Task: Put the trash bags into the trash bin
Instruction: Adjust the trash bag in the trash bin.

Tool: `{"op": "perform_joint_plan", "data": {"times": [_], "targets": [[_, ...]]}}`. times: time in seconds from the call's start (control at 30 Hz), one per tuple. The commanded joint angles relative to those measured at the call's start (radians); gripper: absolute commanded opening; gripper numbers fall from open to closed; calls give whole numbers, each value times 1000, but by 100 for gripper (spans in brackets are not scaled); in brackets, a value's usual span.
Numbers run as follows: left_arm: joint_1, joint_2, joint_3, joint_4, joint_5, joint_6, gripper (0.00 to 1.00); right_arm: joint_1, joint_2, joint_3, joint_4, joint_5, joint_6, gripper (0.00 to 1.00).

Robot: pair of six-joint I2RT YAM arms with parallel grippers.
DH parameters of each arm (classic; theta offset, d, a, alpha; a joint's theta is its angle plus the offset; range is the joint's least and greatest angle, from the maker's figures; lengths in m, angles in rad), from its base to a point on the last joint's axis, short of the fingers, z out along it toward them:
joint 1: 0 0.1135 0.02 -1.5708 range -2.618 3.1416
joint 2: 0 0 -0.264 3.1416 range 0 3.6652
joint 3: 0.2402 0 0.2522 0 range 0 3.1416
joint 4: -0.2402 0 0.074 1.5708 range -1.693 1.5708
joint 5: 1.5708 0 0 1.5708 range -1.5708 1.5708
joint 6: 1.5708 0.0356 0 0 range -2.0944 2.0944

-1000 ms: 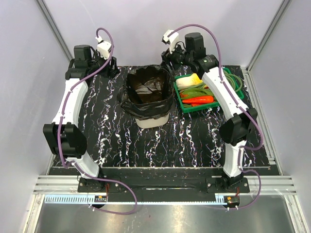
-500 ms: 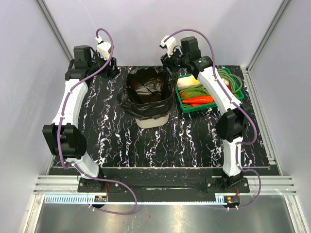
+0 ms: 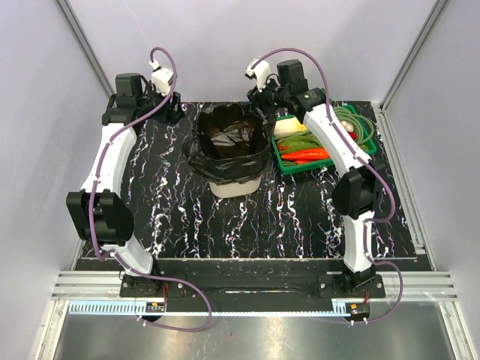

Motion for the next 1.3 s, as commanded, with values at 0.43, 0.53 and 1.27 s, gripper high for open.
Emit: {"op": "perform_joint_plan", "data": {"times": [0.43,0.53,1.27], "targets": [[7,-63,-25,40,2,21,60,0,-65,103,-61,39,58,65],[7,-71,-30,45,5,19,60,-2,-87,100,-62,52,58,66],[107,-262,-160,206,-8,-252,99,-91,-749,-629,247,320,292,94]]}}
